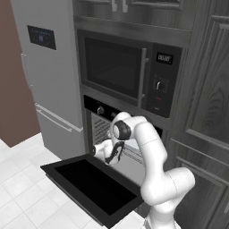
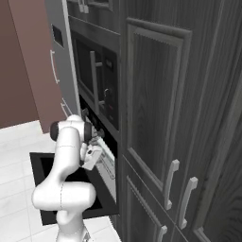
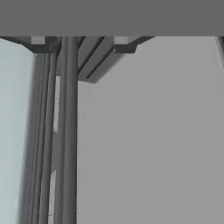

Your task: Take the baked cake out of the oven and place it on the plate for cooling. Then close the oven door.

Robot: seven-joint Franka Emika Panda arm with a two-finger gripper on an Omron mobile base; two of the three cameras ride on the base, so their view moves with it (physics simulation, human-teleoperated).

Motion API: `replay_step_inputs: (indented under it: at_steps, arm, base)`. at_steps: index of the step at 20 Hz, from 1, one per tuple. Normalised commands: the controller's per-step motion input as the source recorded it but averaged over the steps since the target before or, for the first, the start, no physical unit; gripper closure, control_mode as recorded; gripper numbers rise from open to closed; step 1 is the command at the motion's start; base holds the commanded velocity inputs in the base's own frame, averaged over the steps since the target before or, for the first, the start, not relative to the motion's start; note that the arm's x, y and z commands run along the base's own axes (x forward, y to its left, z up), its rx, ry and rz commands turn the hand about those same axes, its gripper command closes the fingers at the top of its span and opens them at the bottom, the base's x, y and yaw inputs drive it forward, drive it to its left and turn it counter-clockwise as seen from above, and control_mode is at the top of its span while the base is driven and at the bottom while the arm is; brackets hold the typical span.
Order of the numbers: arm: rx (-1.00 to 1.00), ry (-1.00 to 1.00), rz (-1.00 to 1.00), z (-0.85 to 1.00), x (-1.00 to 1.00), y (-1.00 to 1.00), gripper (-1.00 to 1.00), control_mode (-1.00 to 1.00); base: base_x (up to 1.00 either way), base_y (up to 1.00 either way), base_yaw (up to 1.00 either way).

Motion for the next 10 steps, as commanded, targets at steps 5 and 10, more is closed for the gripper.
replay_step_inputs:
  at_steps: [5,10]
  arm:
    - [0.11,0.12,0.00,-0.48,-0.63,0.64,1.00,-1.00]
    - [0.09,0.09,0.00,-0.48,-0.77,0.77,1.00,-1.00]
  base:
    - [0.00,0.00,0.00]
    - [0.00,0.00,0.00]
